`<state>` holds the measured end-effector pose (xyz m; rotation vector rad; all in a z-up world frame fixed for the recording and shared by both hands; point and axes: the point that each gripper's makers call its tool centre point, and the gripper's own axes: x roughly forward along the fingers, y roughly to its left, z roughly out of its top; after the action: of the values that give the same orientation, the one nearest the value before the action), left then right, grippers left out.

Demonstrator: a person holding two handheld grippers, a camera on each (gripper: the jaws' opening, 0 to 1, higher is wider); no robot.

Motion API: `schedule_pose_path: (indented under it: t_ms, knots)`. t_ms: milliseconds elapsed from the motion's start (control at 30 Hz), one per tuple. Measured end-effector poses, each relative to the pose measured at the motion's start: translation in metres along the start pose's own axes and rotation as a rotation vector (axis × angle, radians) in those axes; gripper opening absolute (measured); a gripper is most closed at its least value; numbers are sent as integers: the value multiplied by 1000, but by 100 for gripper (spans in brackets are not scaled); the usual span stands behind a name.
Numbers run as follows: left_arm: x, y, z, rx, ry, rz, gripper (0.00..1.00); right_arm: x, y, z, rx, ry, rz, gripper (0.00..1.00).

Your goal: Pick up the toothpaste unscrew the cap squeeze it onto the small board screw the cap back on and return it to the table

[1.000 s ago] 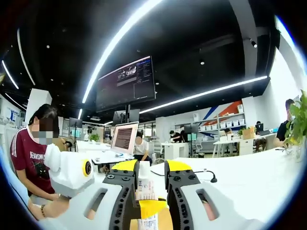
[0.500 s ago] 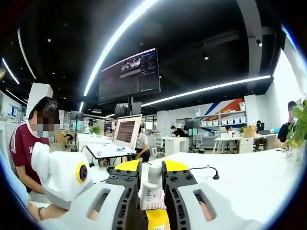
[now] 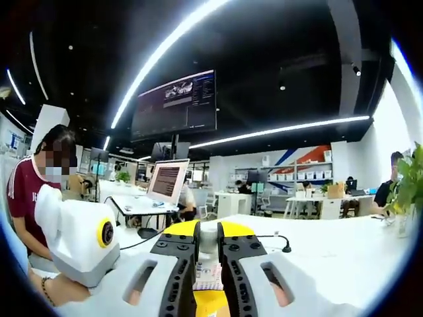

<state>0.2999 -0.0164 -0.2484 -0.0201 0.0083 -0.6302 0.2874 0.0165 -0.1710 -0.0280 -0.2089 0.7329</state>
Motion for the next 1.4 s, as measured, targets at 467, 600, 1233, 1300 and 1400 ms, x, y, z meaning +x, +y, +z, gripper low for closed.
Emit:
schedule_pose_path:
  t_ms: [467, 600, 1233, 1300, 1400]
  knots:
    - [0, -11, 1, -13, -2, -46, 5, -11, -2, 2, 35, -25, 23, 10]
    - [-2, -17, 2, -15, -1, -95, 5, -14, -3, 3, 56, -27, 40, 10]
    - [-19, -46, 10, -83, 5, -494, 5, -29, 10, 18, 119, -44, 309, 10]
    - [-21, -49, 12, -71, 3, -539, 5, -30, 12, 20, 134, -50, 350, 9]
    - [-27, -57, 14, -113, 7, -643, 5, -33, 16, 24, 139, -79, 440, 9]
